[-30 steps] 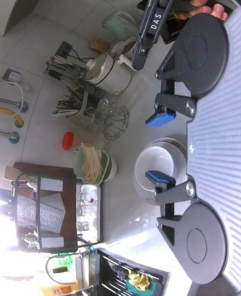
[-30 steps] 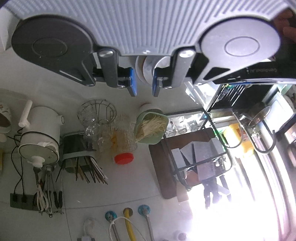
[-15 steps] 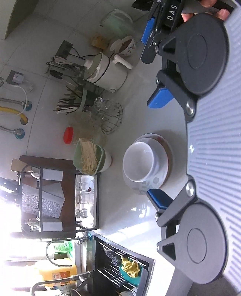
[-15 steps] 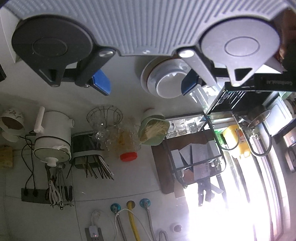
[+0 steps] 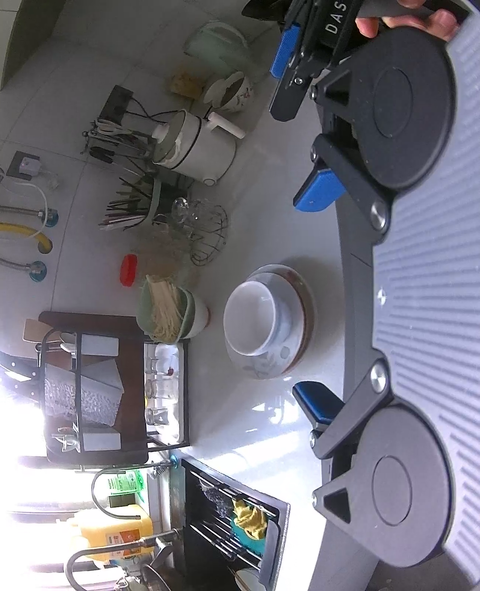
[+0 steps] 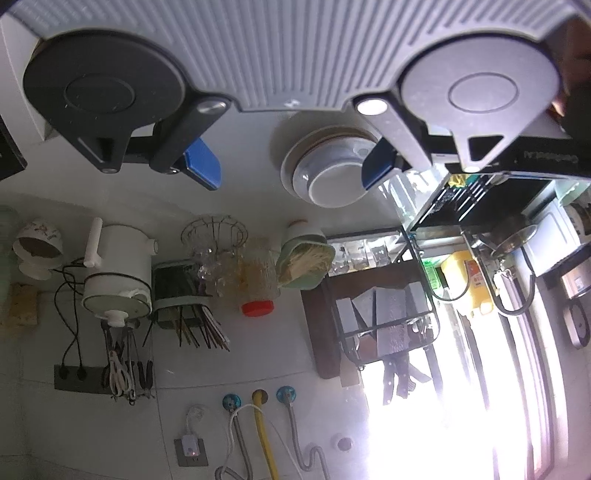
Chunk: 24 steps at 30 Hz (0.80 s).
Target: Organize plates and bowls
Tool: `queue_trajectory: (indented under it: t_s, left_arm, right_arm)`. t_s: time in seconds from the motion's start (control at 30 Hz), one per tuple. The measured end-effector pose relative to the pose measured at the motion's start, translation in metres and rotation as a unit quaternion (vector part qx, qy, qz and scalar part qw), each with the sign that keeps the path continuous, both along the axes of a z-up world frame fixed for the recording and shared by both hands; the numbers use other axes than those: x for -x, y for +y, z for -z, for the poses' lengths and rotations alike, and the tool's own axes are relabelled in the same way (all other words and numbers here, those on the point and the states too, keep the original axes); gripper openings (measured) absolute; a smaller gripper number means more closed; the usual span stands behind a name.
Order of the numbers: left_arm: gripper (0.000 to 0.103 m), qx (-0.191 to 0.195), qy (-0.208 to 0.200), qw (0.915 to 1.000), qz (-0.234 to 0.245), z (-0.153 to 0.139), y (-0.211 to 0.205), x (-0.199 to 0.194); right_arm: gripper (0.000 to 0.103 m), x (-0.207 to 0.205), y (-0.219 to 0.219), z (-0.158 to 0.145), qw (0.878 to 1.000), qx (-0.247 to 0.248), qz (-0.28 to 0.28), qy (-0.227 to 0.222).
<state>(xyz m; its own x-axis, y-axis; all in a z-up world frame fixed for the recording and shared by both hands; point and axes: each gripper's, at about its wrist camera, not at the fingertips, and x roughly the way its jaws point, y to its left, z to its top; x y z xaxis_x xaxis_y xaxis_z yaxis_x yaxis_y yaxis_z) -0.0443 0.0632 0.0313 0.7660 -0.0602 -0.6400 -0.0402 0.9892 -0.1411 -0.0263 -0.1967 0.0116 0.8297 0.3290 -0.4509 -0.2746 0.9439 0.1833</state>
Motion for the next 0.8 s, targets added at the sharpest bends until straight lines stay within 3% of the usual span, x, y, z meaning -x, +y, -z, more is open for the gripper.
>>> queue_trajectory:
  t_s: [0.43, 0.8]
  left_arm:
    - [0.101, -0.029, -0.003, 0.9995, -0.011, 0.005, -0.004, 0.026]
    - [0.101, -0.029, 0.002, 0.9996, -0.006, 0.004, -0.006, 0.029]
  right_arm:
    - [0.085, 0.018, 0.0, 0.003, 1.0, -0.003, 0.002, 0.0]
    - [0.085, 0.03, -0.006, 0.004, 1.0, -0.002, 0.019, 0.0]
